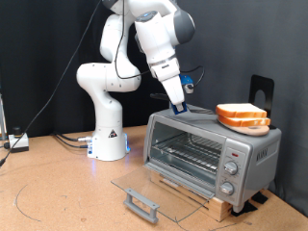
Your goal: Make a piece of toast with the oven
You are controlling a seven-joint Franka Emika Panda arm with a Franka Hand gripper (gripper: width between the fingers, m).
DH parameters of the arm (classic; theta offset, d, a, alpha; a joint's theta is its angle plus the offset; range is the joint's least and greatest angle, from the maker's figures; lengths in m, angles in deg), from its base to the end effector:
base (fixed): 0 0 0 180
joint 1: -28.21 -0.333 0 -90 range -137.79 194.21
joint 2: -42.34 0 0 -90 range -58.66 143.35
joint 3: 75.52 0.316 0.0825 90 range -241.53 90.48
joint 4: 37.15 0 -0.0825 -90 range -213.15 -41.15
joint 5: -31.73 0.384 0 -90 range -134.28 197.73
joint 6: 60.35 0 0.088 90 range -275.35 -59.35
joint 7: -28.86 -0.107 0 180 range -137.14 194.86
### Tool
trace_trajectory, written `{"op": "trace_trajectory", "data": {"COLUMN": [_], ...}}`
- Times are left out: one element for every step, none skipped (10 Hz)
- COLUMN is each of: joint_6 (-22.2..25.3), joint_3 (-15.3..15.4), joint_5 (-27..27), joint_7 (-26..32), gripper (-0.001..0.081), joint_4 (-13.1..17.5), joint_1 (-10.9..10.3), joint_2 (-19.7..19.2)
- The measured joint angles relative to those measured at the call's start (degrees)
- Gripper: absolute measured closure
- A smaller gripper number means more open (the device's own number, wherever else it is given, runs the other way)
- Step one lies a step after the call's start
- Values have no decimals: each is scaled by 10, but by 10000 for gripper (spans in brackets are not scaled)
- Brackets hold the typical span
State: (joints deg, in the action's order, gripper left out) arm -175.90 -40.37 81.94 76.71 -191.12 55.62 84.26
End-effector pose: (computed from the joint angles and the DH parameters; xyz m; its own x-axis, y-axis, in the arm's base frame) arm 0.3513 0.0841 0.4141 0.8853 0.3853 0.2604 0.4514 -0.8468 -0.2814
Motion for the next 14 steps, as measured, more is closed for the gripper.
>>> {"op": "trace_trajectory", "data": {"joint_6": [2, 5, 6, 6, 5, 4, 1, -7, -19, -28, -35, -41, -44, -47], "joint_3": [-3, -6, -9, -9, -9, -5, 1, 11, 25, 38, 50, 61, 72, 81], "joint_5": [0, 0, 0, 0, 0, 0, 2, 12, 26, 39, 47, 50, 51, 51], "joint_7": [0, 0, 0, -1, -1, -1, -1, -2, -2, -4, -11, -25, -39, -53], "gripper": [410, 410, 410, 410, 410, 410, 410, 410, 410, 410, 410, 410, 410, 410], "joint_4": [3, 5, 6, 7, 8, 9, 10, 12, 14, 18, 23, 28, 33, 38], "joint_1": [0, 0, 0, 0, 0, 0, -1, -2, -4, -5, -6, -5, -3, 0], "joint_2": [2, 4, 6, 7, 7, 7, 6, 6, 5, 4, 3, 1, -3, -7]}}
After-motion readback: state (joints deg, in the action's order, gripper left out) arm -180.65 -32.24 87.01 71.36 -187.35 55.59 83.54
